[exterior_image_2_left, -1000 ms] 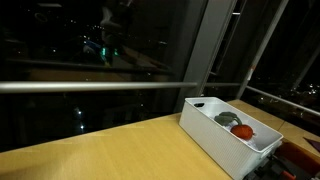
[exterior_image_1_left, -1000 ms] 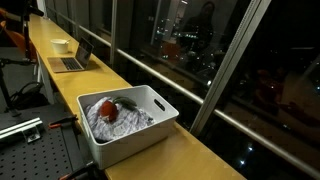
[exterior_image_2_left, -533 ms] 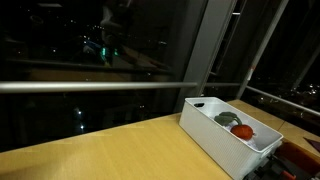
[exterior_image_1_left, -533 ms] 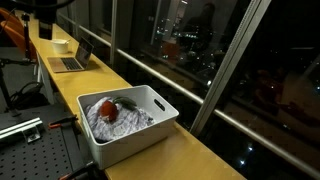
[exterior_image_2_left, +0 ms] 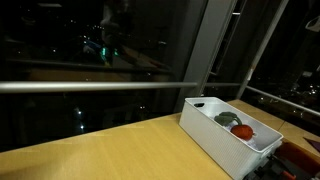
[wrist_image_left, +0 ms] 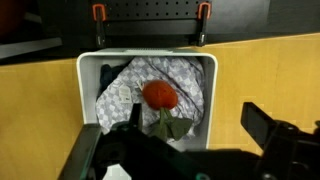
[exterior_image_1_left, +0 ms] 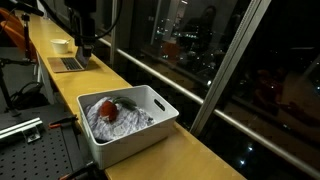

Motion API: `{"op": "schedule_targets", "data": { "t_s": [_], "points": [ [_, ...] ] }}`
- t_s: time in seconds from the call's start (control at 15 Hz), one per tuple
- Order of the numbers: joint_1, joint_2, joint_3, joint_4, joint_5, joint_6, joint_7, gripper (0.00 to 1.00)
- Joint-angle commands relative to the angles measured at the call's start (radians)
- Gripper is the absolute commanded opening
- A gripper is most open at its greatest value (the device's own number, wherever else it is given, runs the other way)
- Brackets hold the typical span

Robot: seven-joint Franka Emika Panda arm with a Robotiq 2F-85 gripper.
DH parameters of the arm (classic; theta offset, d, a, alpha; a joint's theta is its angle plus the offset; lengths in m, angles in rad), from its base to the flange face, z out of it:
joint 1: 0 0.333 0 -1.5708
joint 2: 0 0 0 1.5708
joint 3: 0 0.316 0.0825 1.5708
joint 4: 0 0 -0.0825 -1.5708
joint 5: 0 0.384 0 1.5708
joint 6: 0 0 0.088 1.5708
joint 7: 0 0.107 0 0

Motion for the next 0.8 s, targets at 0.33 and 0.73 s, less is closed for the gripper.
{"op": "schedule_targets", "data": {
  "t_s": [0.33,0.73],
  "points": [
    [-0.002,0.257,0.108,-0.020,-0.190,0.315,0.230,1.00],
    [-0.013,0.439,0.057,0.000,-0.234,0.437,0.261,1.00]
  ]
}}
